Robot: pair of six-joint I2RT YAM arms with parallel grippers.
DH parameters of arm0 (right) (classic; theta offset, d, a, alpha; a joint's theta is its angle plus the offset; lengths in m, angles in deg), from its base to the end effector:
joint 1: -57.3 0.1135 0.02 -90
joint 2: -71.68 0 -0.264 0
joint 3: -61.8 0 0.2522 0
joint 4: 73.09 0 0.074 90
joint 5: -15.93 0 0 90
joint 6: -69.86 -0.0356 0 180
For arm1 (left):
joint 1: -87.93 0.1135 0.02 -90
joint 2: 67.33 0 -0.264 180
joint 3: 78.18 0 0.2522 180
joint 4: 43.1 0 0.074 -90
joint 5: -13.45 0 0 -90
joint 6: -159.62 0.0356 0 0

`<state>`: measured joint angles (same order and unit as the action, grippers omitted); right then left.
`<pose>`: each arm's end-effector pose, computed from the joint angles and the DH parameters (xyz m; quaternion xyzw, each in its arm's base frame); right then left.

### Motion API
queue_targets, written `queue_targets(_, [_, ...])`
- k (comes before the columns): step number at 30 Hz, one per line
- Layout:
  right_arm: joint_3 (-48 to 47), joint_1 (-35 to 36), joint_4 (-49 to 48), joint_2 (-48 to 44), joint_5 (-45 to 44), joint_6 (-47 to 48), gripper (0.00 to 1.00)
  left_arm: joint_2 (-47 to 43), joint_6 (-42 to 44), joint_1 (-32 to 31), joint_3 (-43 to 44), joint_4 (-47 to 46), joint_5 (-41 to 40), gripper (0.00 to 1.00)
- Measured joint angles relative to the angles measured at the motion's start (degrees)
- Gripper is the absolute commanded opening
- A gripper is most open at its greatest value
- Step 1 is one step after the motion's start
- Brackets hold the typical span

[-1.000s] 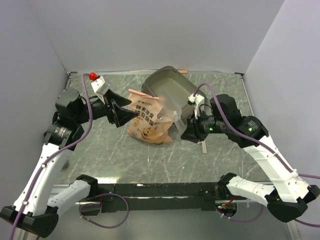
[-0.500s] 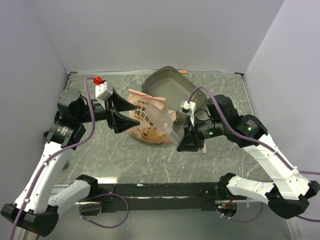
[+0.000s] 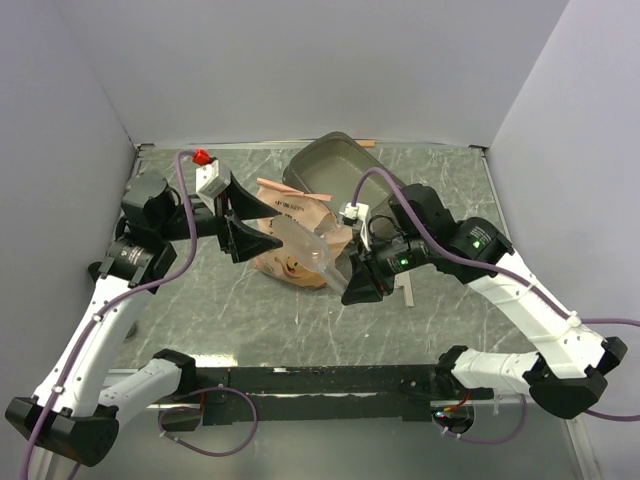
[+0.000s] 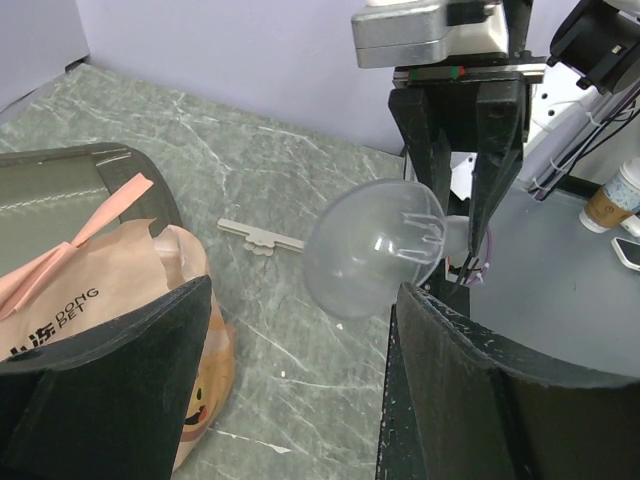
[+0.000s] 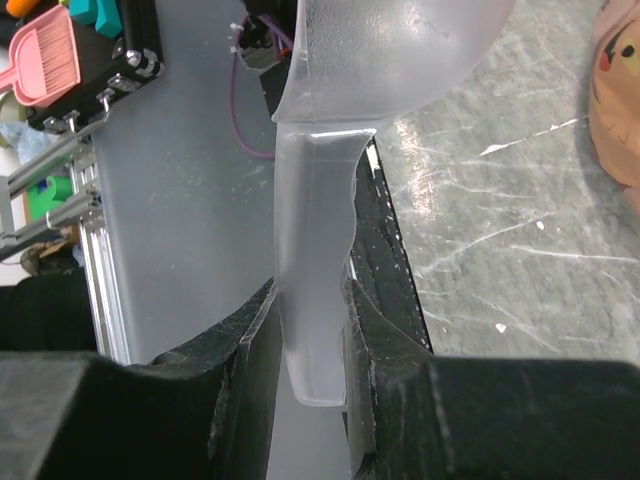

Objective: Fill the litter box with clean litter

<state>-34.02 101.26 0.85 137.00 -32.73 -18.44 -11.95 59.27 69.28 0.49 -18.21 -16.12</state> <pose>0.1278 0.1559 0.4121 -0.4620 0.7380 0.4357 0.2280 0.1731 -0.0911 0.4279 0.3948 0.5925 -0.5001 0.4929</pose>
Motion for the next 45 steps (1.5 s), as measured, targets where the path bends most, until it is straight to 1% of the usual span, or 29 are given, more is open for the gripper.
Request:
queue_targets(8, [-3.5, 2.2, 1.6, 2.2, -0.5, 0.7, 0.01, 1.6, 0.0, -0.5, 0.0, -0.6, 0.2, 0.79])
queue_targets(17, [-3.9, 3.3, 2.7, 2.6, -1.2, 1.4, 0.01, 1.9, 0.2, -0.9, 0.0, -1.0, 0.3, 0.79])
queue_targets(28, [-3.8, 3.9, 3.0, 2.6, -1.6, 1.5, 0.00, 1.9, 0.4, -1.1, 0.0, -1.0, 0.3, 0.74])
queue_targets(30, [-3.7, 3.9, 3.0, 2.6, -1.7, 1.5, 0.00, 1.9, 0.6, -1.1, 0.0, -1.0, 0.3, 0.69])
queue_targets(31, [-3.5, 4.0, 3.0, 2.6, -1.9, 1.6, 0.01, 1.9, 0.7, -1.1, 0.0, -1.0, 0.3, 0.64])
queue_targets(32, [-3.4, 4.0, 3.0, 2.6, -1.9, 1.6, 0.01, 1.9, 0.7, -1.1, 0.0, -1.0, 0.3, 0.48])
queue_targets(33, [-3.1, 4.1, 2.9, 2.6, -1.9, 1.6, 0.01, 1.9, 0.7, -1.1, 0.0, -1.0, 0.4, 0.41])
queue_targets(35, [-2.6, 4.3, 2.9, 2.6, -2.6, 1.5, 0.02, 1.9, 0.7, -1.1, 0.0, -1.0, 0.9, 0.31])
queue_targets(36, [-2.4, 4.3, 2.9, 2.6, -2.8, 1.4, 0.09, 1.9, 0.8, -1.2, 0.0, -1.0, 1.2, 0.20])
queue_targets(37, [-2.2, 4.3, 2.9, 2.6, -3.1, 1.4, 0.14, 1.9, 1.2, -1.4, 0.0, -1.0, 1.6, 0.15])
queue_targets(38, [-2.1, 4.3, 2.9, 2.6, -3.3, 1.3, 0.25, 1.9, 1.1, -1.5, 0.0, -0.9, 1.7, 0.02])
queue_targets(40, [-2.1, 4.3, 2.8, 2.6, -4.0, 1.2, 0.35, 1.9, 1.1, -1.7, 0.0, -0.9, 2.4, 0.01])
queue_targets(41, [-2.1, 4.3, 3.0, 2.6, -4.6, 1.3, 0.45, 1.8, 1.1, -1.8, 0.0, -0.7, 2.9, 0.01])
queue_targets(43, [-2.1, 4.3, 3.1, 2.5, -5.8, 1.2, 0.53, 1.7, 1.0, -1.9, 0.0, -0.6, 3.0, 0.01])
queue_targets(44, [-2.2, 4.3, 3.1, 2.4, -6.6, 1.0, 0.61, 1.6, 1.1, -1.9, 0.0, -0.6, 2.8, 0.01])
queue_targets(45, [-2.4, 4.3, 3.1, 2.4, -7.6, 0.9, 0.64, 1.5, 1.1, -2.1, 0.0, -0.5, 2.4, 0.01])
